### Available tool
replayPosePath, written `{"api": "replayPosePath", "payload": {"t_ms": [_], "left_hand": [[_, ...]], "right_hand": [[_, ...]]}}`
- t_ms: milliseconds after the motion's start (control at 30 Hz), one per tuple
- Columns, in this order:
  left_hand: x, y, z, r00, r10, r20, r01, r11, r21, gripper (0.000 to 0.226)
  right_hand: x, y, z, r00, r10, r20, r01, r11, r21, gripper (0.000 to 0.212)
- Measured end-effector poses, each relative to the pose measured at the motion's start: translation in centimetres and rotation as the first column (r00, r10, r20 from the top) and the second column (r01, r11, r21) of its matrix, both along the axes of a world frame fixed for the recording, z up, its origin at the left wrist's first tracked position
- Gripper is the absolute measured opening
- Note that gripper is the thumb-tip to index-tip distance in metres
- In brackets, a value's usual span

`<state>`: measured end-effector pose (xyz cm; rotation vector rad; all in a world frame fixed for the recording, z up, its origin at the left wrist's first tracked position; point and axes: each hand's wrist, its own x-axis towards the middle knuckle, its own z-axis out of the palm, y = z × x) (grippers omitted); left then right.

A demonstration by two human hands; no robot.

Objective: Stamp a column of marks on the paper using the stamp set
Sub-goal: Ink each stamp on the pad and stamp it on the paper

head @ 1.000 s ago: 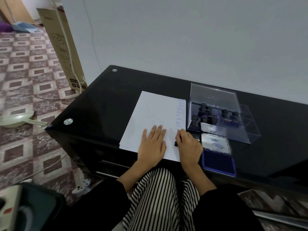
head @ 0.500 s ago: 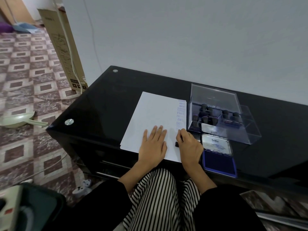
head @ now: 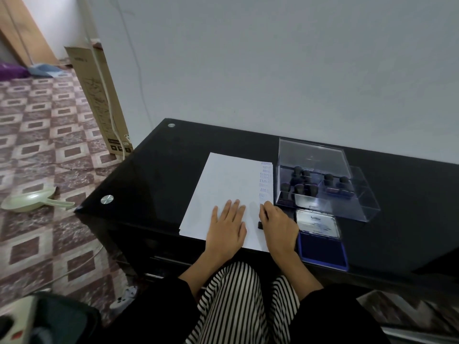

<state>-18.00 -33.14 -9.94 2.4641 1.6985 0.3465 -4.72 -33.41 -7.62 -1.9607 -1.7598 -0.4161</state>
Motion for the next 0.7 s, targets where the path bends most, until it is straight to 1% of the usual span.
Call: {"api": "replayPosePath", "payload": {"t_ms": [67,133,233,300,333,400,433,500,567,600,667,700], "left_hand": [[0.0,0.0,0.2,1.000,-0.002,0.004,0.002,1.000,-0.011,0.084],[0.0,0.2,0.1,1.000,-0.003,0.001,0.003,1.000,-0.023,0.086],[0.1,0.1,0.4,1.000,-0.007,0.007,0.008,1.000,-0.025,0.086],[0.4,-0.1,0.8,1.000,0.001,-0.018,-0.002,0.999,-0.046,0.084],[0.6,-0.2,1.0,0.999,0.010,-0.036,-0.013,0.998,-0.067,0.076],[1.1,-0.3,1.4,0.997,0.007,-0.083,-0.015,0.996,-0.090,0.052],[1.3,-0.4,1.6,0.996,-0.007,-0.088,-0.001,0.996,-0.090,0.049],[1.8,-0.8,1.7,0.996,-0.053,-0.065,0.049,0.997,-0.065,0.051],[2.4,-1.5,1.5,0.993,-0.115,-0.007,0.115,0.993,-0.026,0.049],[3.0,-2.1,1.4,0.987,-0.158,0.022,0.159,0.987,-0.013,0.053],[4.2,-3.3,1.2,0.970,-0.229,0.084,0.231,0.973,-0.015,0.074],[4.7,-3.8,1.1,0.965,-0.245,0.096,0.249,0.968,-0.032,0.076]], "right_hand": [[0.2,-0.4,0.5,0.999,0.002,-0.044,-0.003,1.000,-0.026,0.034],[1.0,-0.9,1.0,0.994,0.000,-0.111,-0.001,1.000,-0.016,0.033],[2.9,-1.6,1.8,0.979,-0.038,-0.202,0.039,0.999,0.000,0.029],[4.3,-2.2,2.2,0.972,-0.077,-0.222,0.077,0.997,-0.006,0.029],[4.9,-2.5,2.3,0.968,-0.098,-0.231,0.095,0.995,-0.024,0.029],[5.8,-3.3,2.7,0.963,-0.142,-0.228,0.132,0.990,-0.057,0.030],[6.1,-3.7,2.7,0.962,-0.156,-0.224,0.145,0.987,-0.065,0.030],[6.6,-4.4,2.6,0.959,-0.162,-0.234,0.149,0.986,-0.074,0.029],[6.9,-5.1,2.3,0.954,-0.175,-0.245,0.161,0.984,-0.076,0.028],[7.0,-5.5,2.2,0.953,-0.185,-0.241,0.171,0.982,-0.078,0.029],[7.2,-6.2,2.0,0.951,-0.192,-0.241,0.176,0.981,-0.088,0.029],[7.3,-6.5,1.9,0.951,-0.191,-0.243,0.174,0.980,-0.091,0.028]]}}
